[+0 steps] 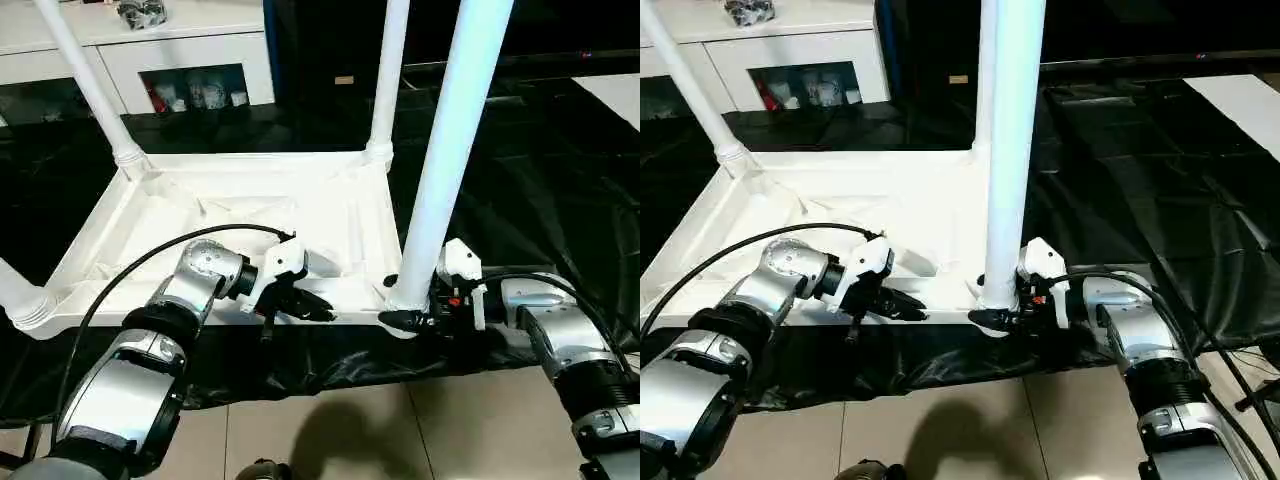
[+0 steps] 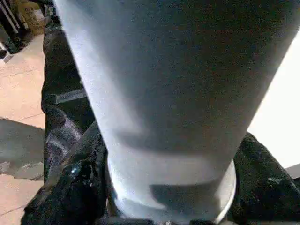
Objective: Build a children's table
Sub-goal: Rotate leg to tighten
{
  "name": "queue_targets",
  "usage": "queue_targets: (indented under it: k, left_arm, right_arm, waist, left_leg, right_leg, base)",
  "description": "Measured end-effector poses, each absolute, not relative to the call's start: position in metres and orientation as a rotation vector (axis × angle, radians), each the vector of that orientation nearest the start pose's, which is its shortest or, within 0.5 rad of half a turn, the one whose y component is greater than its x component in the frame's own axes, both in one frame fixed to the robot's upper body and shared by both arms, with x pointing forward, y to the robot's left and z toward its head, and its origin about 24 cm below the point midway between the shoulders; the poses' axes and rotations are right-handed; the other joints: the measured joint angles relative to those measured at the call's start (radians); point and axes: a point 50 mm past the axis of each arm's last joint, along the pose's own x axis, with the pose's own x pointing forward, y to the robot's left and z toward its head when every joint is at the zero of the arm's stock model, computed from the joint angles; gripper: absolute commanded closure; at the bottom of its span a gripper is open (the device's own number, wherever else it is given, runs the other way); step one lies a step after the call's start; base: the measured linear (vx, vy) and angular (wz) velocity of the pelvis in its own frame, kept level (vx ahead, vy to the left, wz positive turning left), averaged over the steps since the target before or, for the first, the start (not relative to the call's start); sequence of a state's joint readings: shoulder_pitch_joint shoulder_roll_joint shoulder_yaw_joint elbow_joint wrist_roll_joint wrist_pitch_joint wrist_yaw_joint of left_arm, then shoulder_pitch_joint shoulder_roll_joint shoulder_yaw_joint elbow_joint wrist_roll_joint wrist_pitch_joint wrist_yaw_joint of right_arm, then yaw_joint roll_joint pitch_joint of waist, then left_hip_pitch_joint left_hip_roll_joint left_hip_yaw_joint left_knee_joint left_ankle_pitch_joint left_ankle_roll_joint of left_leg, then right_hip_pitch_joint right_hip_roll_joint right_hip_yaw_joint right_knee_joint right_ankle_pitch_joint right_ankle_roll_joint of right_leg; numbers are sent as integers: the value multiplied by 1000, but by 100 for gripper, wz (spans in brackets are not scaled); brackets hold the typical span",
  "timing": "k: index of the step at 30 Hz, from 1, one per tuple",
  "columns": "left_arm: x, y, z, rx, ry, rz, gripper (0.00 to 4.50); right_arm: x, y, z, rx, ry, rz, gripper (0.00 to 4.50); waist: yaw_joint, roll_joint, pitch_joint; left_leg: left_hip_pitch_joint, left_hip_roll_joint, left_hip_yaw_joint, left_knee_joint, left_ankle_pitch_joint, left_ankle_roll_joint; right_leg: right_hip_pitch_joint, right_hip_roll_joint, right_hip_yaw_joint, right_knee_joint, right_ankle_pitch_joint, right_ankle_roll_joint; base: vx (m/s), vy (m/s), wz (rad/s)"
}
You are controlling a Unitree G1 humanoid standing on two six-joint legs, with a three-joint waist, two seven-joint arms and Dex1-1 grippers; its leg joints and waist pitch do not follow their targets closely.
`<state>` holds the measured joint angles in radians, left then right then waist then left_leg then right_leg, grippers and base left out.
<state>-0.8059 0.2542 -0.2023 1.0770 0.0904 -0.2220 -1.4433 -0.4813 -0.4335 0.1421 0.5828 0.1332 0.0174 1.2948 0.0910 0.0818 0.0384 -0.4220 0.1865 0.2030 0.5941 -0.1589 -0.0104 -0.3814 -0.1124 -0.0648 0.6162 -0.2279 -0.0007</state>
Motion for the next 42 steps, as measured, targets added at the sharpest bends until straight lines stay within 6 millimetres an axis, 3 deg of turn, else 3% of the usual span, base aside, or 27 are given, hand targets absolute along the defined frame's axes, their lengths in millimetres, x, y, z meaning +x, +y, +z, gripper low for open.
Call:
queue_targets:
  k: [4, 9, 14, 17, 19, 20, 25, 28, 33, 36, 42]
  left_arm:
    - [329, 121, 50, 359, 427, -1577, 450]
    - [337, 116, 47, 333, 426, -1428, 450]
    - [346, 80, 44, 310, 402, -1226, 450]
    - [346, 68, 41, 294, 398, -1181, 450]
    - [346, 67, 41, 297, 394, -1174, 450]
    - [347, 67, 42, 300, 390, -1174, 450]
    - [347, 67, 43, 314, 377, -1182, 450]
    - [345, 74, 44, 331, 359, -1217, 450]
    - [342, 87, 45, 345, 335, -1306, 450]
    - [339, 97, 48, 355, 329, -1382, 450]
    - [335, 109, 49, 385, 345, -1464, 450]
  right_arm:
    - [299, -170, 48, -177, 350, 1268, 172]
    - [311, -161, 41, -101, 298, 985, 173]
    - [338, -157, 36, -46, 278, 551, 173]
    - [343, -157, 33, -37, 268, 439, 173]
    - [343, -155, 33, -25, 250, 409, 104]
    - [343, -154, 33, -21, 242, 401, 104]
    - [343, -152, 32, -18, 217, 409, 62]
    - [340, -153, 33, -32, 207, 503, 28]
    - [330, -163, 38, -96, 213, 721, 28]
    - [323, -168, 43, -132, 236, 904, 28]
    - [311, -176, 47, -185, 292, 1122, 28]
  waist:
    - [1, 0, 0]
    - [-9, 1, -1]
    - [-39, 2, -2]
    - [-47, 3, -2]
    - [-49, 3, -2]
    - [-49, 3, -2]
    - [-51, 3, -2]
    - [-54, 4, -1]
    - [-50, 5, -1]
    - [-35, 5, -1]
    - [-22, 3, 0]
  left_leg:
    - [0, 0, 0, 0, 0, 0]
    - [4, 1, 0, 2, -2, -4]
    - [11, -1, 1, 0, -1, -6]
    - [22, -5, 1, -4, -1, -6]
    - [22, -7, 1, -8, -1, -6]
    - [21, -7, 1, -8, -1, -6]
    - [20, -7, 1, -8, -1, -6]
    - [18, -7, 1, -9, -1, -6]
    - [10, -5, 1, -10, 2, -1]
    - [0, 0, 0, -6, 2, 0]
    - [-2, 0, 0, -2, 1, 2]
  right_leg:
    - [0, 0, 0, 0, 0, 0]
    - [1, 0, 1, 4, 1, -1]
    - [7, -1, 3, -2, 3, -4]
    - [17, -2, 4, -7, 3, -3]
    - [17, -3, 4, -7, 2, -3]
    - [17, -3, 4, -7, 3, -2]
    - [16, -3, 4, -7, 3, -2]
    - [14, -3, 3, -7, 3, -2]
    - [6, -2, 1, -6, 1, 0]
    - [-1, 0, -2, -5, 1, 0]
    - [-1, 0, -2, -4, 2, -1]
  base:
    - [0, 0, 0]
    - [0, 0, 0]
    - [0, 0, 0]
    - [0, 0, 0]
    - [0, 0, 0]
    - [0, 0, 0]
    - [0, 0, 0]
    - [0, 0, 0]
    - [0, 0, 0]
    - [0, 0, 0]
    - [0, 0, 0]
